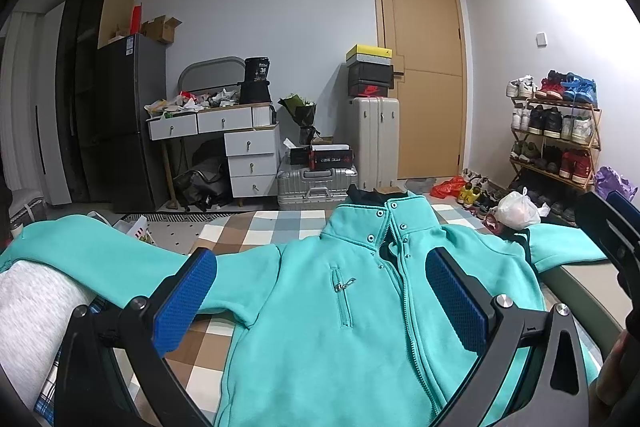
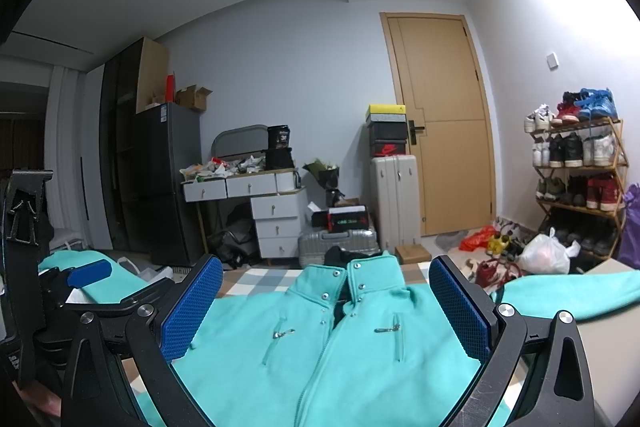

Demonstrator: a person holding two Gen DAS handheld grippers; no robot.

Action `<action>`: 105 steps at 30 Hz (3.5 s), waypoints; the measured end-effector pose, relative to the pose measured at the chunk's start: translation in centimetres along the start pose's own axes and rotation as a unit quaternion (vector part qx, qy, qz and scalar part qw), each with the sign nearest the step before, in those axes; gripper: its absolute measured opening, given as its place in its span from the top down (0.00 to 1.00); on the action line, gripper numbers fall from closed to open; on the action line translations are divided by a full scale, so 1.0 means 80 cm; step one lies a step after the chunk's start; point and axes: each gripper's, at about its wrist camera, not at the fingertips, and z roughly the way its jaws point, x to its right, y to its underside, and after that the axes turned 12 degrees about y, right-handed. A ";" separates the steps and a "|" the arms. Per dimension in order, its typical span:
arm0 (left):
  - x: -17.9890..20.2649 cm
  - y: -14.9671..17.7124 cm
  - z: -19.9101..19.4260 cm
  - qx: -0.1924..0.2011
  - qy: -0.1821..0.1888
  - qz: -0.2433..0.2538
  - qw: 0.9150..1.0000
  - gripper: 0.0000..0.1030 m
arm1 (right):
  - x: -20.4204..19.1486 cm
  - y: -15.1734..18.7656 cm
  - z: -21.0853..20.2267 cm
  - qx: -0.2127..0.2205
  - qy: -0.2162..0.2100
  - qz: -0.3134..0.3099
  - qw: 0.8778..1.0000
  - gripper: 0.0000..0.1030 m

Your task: Fold large clothes

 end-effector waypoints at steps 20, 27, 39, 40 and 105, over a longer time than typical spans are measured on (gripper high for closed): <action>-0.002 0.001 -0.003 0.002 -0.003 0.001 1.000 0.01 | 0.001 -0.003 -0.002 0.002 0.001 0.000 1.000 0.00; -0.002 0.001 -0.004 0.002 -0.004 0.001 1.000 0.01 | 0.000 -0.003 -0.003 0.002 0.000 0.000 1.000 0.00; -0.001 0.001 -0.004 0.002 -0.005 0.002 1.000 0.01 | 0.000 -0.003 -0.003 0.001 0.000 0.000 1.000 0.00; -0.002 0.001 -0.003 0.001 -0.004 0.002 1.000 0.01 | 0.000 -0.003 -0.003 0.002 0.000 0.000 1.000 0.00; 0.040 0.029 0.048 -0.089 -0.027 0.096 0.991 0.01 | 0.620 -0.067 0.185 -0.225 0.462 0.105 0.852 0.92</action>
